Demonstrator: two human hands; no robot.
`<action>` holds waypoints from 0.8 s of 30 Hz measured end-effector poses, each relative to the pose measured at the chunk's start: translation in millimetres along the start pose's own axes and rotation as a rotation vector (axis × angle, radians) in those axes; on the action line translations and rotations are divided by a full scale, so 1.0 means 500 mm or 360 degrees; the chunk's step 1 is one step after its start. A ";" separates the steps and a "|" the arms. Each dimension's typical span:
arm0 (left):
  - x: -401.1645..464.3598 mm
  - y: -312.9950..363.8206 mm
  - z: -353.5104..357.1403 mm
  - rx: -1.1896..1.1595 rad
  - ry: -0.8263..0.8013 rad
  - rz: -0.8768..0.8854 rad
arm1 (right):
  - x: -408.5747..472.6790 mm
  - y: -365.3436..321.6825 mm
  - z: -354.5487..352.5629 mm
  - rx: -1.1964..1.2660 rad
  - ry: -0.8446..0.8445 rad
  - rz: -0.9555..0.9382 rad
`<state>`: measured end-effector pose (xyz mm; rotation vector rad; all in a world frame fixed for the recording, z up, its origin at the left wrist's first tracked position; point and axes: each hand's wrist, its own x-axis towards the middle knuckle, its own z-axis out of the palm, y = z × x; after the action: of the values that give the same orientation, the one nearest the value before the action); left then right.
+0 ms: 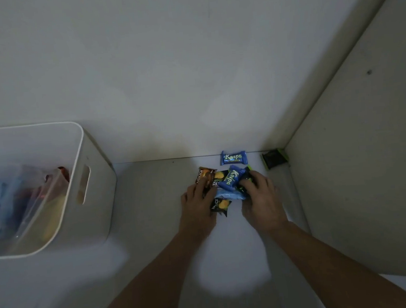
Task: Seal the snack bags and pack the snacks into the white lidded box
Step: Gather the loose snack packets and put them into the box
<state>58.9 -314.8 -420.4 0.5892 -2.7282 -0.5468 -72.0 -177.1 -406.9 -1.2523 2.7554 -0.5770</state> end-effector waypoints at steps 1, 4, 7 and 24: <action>-0.005 0.001 -0.003 -0.0002 -0.0016 0.0005 | -0.001 -0.001 -0.005 -0.0011 -0.0019 0.0006; -0.024 0.006 -0.015 0.0034 -0.0065 0.0047 | -0.006 -0.003 -0.018 -0.0071 -0.0059 0.0023; -0.038 0.002 -0.020 0.0118 -0.0082 0.0157 | -0.010 -0.001 -0.019 -0.0180 -0.0069 -0.0007; -0.056 0.005 0.012 0.0142 0.0135 0.0281 | -0.037 -0.008 -0.041 0.0045 -0.0185 0.0215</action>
<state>80.4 -298.5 -430.4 0.3778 -2.7001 -0.3505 -61.1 -159.5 -388.5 -1.0484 2.6994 -0.5123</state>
